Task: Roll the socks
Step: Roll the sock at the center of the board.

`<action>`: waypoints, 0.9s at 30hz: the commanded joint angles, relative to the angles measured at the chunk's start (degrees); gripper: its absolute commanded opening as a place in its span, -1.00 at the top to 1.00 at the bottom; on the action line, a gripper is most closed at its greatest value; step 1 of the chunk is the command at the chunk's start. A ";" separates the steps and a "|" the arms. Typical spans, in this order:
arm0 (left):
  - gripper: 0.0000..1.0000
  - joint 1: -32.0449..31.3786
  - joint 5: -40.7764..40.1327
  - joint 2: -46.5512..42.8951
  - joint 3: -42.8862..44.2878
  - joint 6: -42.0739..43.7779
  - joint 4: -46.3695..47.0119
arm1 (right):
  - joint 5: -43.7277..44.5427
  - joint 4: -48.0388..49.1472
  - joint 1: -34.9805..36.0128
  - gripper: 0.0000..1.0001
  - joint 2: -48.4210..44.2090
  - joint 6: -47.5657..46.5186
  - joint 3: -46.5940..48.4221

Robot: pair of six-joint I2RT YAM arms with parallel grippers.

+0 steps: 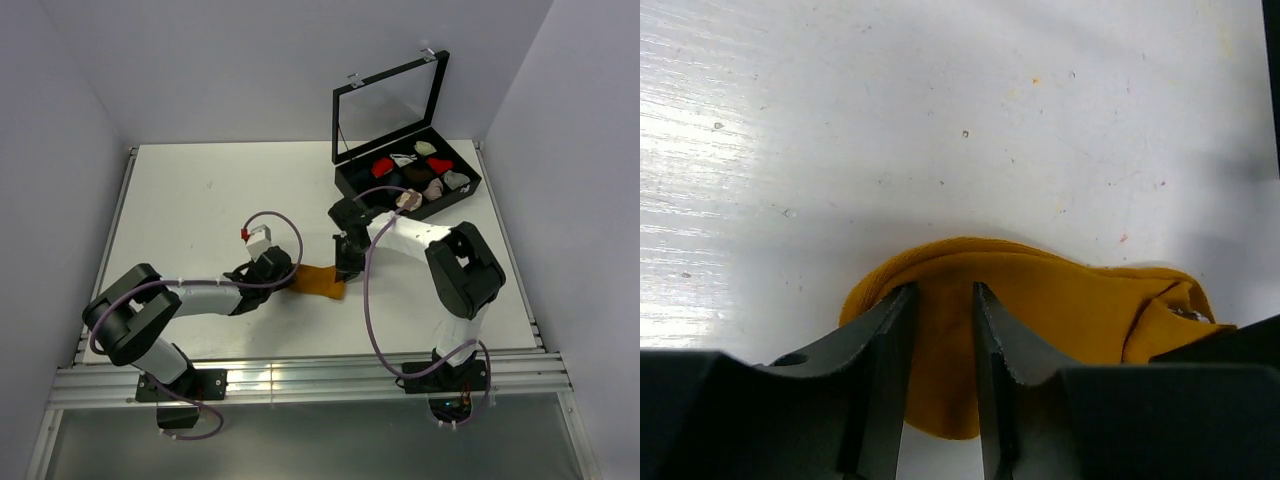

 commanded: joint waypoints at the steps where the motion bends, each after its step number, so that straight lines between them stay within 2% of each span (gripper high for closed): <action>1: 0.31 0.57 -0.29 1.58 0.28 -1.73 -2.01 | 0.43 -0.03 -1.21 1.00 -2.91 -0.04 -0.89; 13: 0.32 2.68 0.58 2.54 1.16 -0.67 -2.72 | 3.67 -3.20 -2.35 1.00 -5.11 1.63 -3.18; 27: 0.25 2.68 4.36 1.58 1.33 5.83 5.19 | 5.26 -6.89 -1.83 1.00 4.12 3.12 2.71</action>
